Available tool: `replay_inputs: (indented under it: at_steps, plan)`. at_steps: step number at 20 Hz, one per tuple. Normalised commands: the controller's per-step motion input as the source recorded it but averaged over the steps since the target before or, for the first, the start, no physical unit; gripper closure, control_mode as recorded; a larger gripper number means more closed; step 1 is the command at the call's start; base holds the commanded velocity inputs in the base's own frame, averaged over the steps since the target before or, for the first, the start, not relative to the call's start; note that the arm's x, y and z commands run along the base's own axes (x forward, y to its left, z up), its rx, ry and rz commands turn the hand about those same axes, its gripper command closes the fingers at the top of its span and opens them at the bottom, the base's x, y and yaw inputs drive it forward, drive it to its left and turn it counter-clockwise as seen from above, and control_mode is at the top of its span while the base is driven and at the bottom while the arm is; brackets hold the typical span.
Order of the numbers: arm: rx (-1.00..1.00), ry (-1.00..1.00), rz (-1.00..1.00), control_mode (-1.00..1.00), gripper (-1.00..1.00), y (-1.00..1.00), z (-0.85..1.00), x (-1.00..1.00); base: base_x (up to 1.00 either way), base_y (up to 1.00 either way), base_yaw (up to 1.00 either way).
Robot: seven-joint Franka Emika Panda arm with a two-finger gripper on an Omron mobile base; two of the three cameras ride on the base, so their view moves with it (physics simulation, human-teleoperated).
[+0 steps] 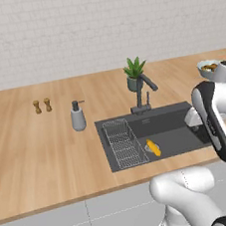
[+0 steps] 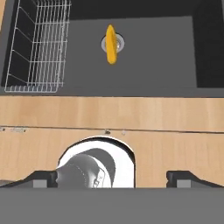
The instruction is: Pick the corn from the sink and place it in the bowl. Then pick the bowl and place it in the microwave. Then close the microwave door and press the start button.
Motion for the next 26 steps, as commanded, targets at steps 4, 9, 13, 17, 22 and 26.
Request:
replay_inputs:
  at_steps: [4, 9, 13, 17, 22, 26]
  plan:
    - [0.13, 0.00, 0.04, -1.00, -1.00, -0.10, -0.31, 0.52, 0.00, 0.00, 0.00]
    - [0.08, 0.04, 0.05, -1.00, -1.00, 0.16, -0.23, 0.65, 0.00, 0.00, 0.00]
    - [0.00, 0.00, 0.00, -1.00, -1.00, 0.28, -0.31, 0.71, 0.00, 0.00, 0.00]
    - [0.01, -0.04, 0.02, -1.00, -1.00, 0.11, -0.52, 0.43, 0.00, 0.00, 0.00]
    - [0.00, -0.03, 0.01, -1.00, -1.00, 0.06, -0.46, 0.34, 0.00, 0.00, 0.00]
    - [0.00, -0.02, 0.01, -1.00, -1.00, -0.12, -0.40, 0.34, 0.00, 0.00, 0.00]
